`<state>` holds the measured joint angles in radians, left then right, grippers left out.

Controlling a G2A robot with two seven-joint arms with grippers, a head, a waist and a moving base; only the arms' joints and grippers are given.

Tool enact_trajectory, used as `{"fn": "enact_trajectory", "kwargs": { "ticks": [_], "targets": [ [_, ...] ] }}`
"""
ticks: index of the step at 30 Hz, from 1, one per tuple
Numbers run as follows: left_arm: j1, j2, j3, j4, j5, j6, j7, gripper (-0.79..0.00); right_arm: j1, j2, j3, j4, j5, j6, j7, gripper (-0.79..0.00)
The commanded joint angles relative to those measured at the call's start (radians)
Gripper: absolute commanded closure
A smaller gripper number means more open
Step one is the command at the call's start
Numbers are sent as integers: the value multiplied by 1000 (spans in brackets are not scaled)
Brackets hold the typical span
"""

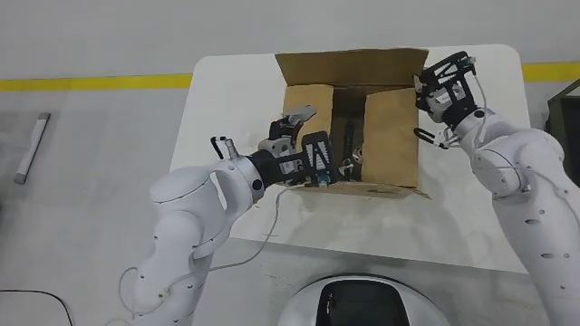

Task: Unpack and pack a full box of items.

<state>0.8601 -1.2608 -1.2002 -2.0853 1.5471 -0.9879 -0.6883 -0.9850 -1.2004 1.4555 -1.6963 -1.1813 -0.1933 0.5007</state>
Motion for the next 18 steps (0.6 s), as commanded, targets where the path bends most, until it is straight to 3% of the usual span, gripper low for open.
{"fn": "enact_trajectory", "kwargs": {
  "ticks": [1,9,18],
  "targets": [
    [3,2,1,-6,-11,0,-7,-785,15,-2,4,24,45,24,23,0],
    [20,10,21,-27,-60,2,-37,-785,79,-15,14,125,237,163,83,0],
    [76,22,42,-62,-98,-2,-80,-785,104,-16,18,170,307,175,98,0]
  ]
}}
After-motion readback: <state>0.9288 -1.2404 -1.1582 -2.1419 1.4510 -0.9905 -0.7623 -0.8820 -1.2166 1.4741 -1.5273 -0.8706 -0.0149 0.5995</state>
